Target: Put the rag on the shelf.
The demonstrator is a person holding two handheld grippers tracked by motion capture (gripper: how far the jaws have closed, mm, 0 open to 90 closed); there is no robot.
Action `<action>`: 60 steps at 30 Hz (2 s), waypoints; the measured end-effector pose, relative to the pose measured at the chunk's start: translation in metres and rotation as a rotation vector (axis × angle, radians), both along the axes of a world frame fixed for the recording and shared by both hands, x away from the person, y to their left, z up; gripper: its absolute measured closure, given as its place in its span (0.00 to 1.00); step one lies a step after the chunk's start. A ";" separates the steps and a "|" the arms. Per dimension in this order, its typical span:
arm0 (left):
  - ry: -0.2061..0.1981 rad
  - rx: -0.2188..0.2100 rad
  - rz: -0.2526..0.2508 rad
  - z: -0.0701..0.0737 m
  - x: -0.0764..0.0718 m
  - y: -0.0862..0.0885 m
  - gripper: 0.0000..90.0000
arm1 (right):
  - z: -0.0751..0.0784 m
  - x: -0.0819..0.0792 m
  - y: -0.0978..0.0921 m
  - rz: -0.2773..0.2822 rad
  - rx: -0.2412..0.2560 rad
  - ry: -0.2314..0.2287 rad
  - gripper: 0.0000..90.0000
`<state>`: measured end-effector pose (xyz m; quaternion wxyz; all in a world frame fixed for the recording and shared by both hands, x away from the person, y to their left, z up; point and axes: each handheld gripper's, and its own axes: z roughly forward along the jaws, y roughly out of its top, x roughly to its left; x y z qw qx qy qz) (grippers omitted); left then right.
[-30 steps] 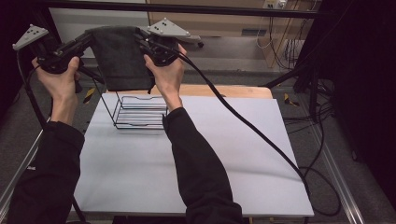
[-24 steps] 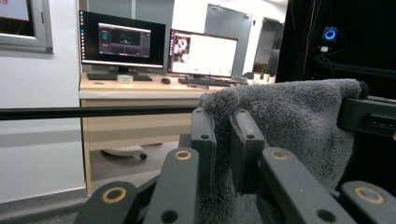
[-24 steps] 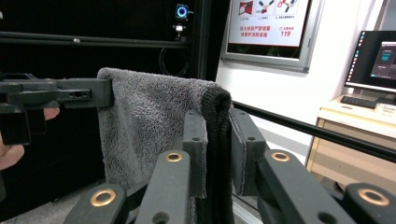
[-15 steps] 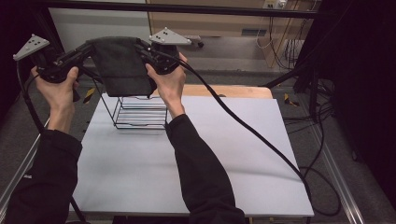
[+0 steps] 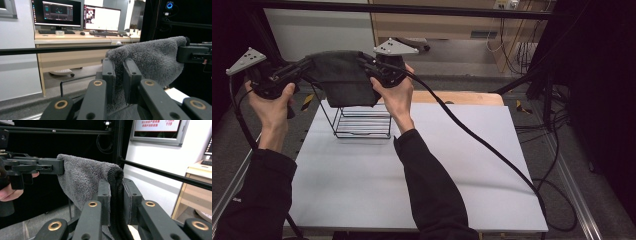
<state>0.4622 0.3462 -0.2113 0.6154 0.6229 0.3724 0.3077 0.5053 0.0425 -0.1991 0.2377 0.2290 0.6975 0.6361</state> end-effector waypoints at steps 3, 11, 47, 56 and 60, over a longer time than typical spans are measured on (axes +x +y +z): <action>0.015 0.016 -0.002 -0.002 -0.003 0.001 0.90 | -0.001 -0.003 0.001 0.010 -0.016 0.007 0.87; 0.035 0.046 -0.020 -0.006 -0.010 0.001 0.90 | -0.006 -0.009 -0.001 0.034 -0.040 0.031 0.87; 0.240 0.125 -0.008 0.022 -0.018 -0.005 0.93 | -0.029 -0.023 -0.004 0.100 -0.131 0.062 0.84; 0.303 0.163 -0.048 0.008 -0.014 -0.013 1.00 | -0.033 -0.026 -0.005 0.107 -0.153 0.066 0.80; 0.314 0.179 -0.053 0.003 -0.014 -0.012 1.00 | -0.034 -0.027 -0.005 0.114 -0.164 0.074 0.74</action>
